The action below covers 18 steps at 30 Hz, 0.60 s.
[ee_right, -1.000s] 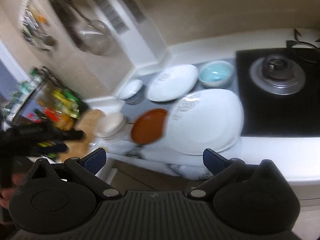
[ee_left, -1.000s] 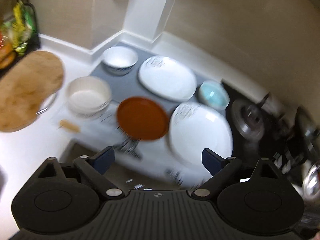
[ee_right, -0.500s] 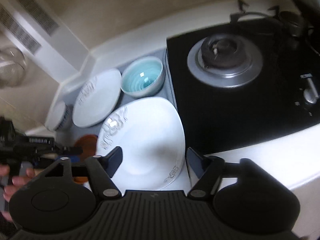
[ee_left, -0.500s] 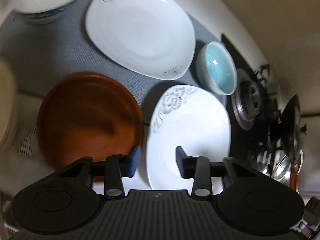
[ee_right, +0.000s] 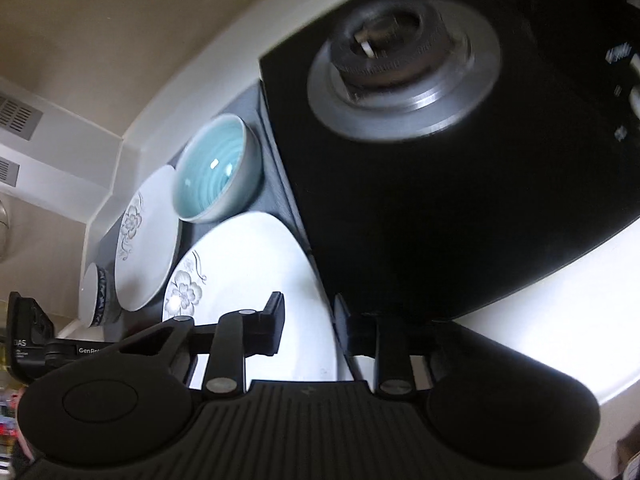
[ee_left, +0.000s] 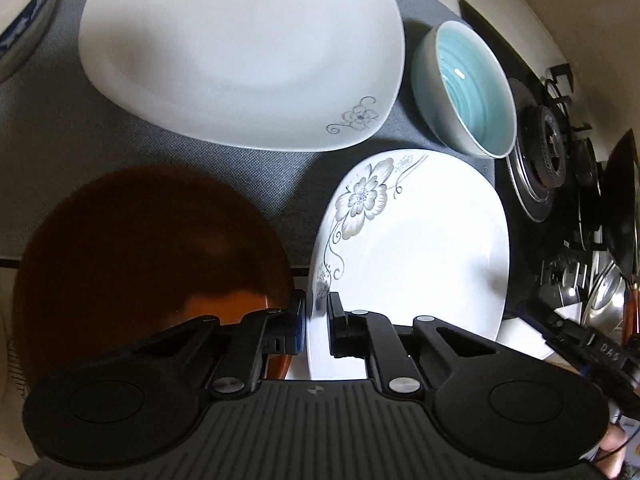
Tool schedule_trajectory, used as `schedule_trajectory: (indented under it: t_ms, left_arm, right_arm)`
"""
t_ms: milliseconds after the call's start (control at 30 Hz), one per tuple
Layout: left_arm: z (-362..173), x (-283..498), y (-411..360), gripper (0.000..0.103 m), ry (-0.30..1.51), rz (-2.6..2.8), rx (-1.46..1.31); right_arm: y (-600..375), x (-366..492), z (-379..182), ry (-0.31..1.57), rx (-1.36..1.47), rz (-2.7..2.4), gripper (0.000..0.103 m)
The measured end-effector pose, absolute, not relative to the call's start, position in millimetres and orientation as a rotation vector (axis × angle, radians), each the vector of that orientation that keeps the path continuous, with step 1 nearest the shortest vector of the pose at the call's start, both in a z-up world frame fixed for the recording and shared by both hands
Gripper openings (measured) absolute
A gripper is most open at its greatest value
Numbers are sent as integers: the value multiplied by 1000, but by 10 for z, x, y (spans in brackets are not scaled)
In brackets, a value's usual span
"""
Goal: Organize plates and bowls
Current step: 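Grasp the white floral plate rim with the left gripper and lift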
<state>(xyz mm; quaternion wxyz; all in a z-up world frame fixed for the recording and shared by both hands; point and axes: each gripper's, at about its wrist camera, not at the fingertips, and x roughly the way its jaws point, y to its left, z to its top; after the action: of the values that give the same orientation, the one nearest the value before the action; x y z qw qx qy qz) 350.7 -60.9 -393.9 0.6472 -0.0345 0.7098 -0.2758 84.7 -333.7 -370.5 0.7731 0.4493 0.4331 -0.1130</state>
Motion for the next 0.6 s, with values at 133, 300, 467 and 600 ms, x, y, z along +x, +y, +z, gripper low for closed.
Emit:
schedule_trajectory:
  t_ms: [133, 300, 467, 600]
  left_arm:
    - [-3954, 3497, -633, 14, 1626, -598, -88]
    - [-4005, 3504, -661, 20, 1639, -622, -90]
    - [-3957, 3448, -655, 20, 1634, -602, -65]
    - [-3897, 3365, -676, 21, 1630, -608, -91]
  right_arm:
    - [-3362, 950, -3825, 1005, 930, -173, 26]
    - [-3351, 1048, -3903, 1041, 949, -85, 26]
    - [-3249, 1156, -3960, 1090, 896, -43, 27]
    - [-3225, 1125, -3880, 1080, 862, -41, 26]
